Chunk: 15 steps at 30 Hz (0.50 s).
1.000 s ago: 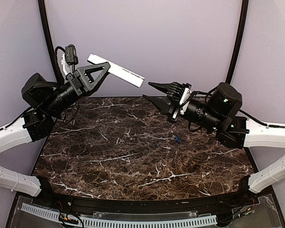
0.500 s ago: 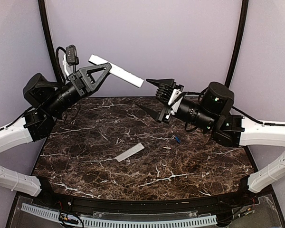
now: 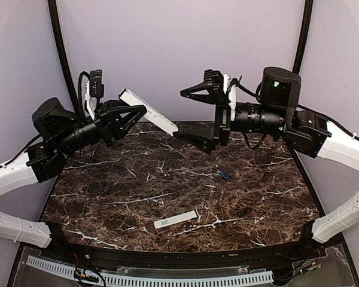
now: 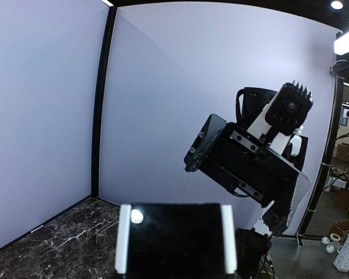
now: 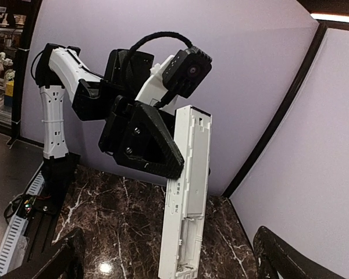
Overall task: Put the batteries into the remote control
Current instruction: Pass from the left arm to the right
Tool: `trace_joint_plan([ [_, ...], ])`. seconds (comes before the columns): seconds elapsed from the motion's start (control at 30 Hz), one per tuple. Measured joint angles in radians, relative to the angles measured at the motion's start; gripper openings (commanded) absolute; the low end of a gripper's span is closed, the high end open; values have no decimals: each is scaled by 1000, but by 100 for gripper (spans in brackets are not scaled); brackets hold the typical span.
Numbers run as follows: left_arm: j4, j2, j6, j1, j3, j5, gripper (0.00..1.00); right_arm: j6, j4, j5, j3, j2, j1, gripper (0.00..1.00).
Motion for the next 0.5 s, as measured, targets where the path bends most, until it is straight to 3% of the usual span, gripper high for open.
trace_joint_plan([
  [0.23, -13, 18, 91, 0, -15, 146, 0, 70, -166, -40, 159, 148, -2, 73],
  [0.5, -14, 24, 140, 0, -26, 245, 0, 98, -280, -122, 215, 247, -2, 33],
])
